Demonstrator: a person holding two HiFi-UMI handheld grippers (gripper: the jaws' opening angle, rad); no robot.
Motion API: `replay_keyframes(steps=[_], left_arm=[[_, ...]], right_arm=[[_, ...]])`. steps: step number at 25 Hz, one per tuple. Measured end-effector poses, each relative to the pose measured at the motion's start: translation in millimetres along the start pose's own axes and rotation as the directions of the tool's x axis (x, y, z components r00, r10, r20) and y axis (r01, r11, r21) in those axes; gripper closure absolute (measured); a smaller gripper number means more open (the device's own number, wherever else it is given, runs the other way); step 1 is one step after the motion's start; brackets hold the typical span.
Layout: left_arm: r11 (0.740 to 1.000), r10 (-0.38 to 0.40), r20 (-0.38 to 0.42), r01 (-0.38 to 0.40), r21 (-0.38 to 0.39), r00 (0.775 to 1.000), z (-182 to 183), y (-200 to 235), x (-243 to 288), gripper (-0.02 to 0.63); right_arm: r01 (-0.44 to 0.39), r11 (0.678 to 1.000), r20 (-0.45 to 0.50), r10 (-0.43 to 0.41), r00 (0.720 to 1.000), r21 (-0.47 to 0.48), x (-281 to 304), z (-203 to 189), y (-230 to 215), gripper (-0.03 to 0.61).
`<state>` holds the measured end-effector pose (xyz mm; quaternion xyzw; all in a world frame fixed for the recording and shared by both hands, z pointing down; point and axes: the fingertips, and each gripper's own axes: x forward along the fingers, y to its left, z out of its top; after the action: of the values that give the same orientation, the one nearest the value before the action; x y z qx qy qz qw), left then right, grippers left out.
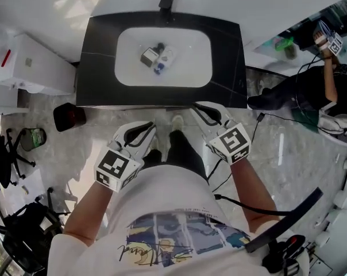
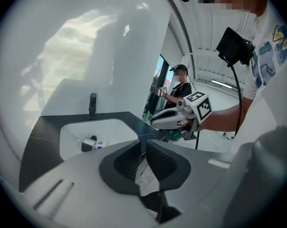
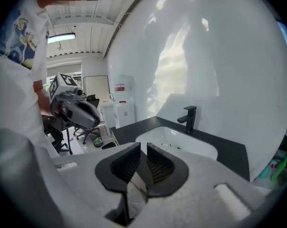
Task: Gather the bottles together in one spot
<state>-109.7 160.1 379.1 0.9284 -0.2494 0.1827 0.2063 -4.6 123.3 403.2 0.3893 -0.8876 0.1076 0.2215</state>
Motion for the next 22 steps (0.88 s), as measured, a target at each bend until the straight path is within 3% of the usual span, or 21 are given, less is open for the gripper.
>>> replay_keyframes(steps=[5, 10, 16, 22], left_arm=[[0.998, 0.060, 0.069, -0.058, -0.037, 0.996, 22.8, 25.2, 4.9, 0.581], [0.991, 0.131, 0.037, -0.130, -0.038, 0.991, 28.2, 49.3, 9.9, 0.581], [0.974, 0.199, 0.039, -0.193, -0.117, 0.979, 47.7, 72.3, 26.9, 0.581], [0.959, 0.231, 0.024, -0.224, -0.174, 0.973, 44.1, 79.8, 40.3, 0.583]], right_arm=[[-0.081, 0.997, -0.056, 0.080, 0.995, -0.008, 74.6, -4.9, -35.4, 0.526], [-0.172, 0.984, -0.143, 0.164, 0.976, -0.052, 148.4, -22.0, -61.5, 0.517], [-0.291, 0.954, -0.286, 0.259, 0.922, -0.075, 229.3, -72.3, -78.5, 0.502], [-0.371, 0.928, -0.375, 0.329, 0.866, -0.041, 281.7, -118.0, -79.5, 0.480]])
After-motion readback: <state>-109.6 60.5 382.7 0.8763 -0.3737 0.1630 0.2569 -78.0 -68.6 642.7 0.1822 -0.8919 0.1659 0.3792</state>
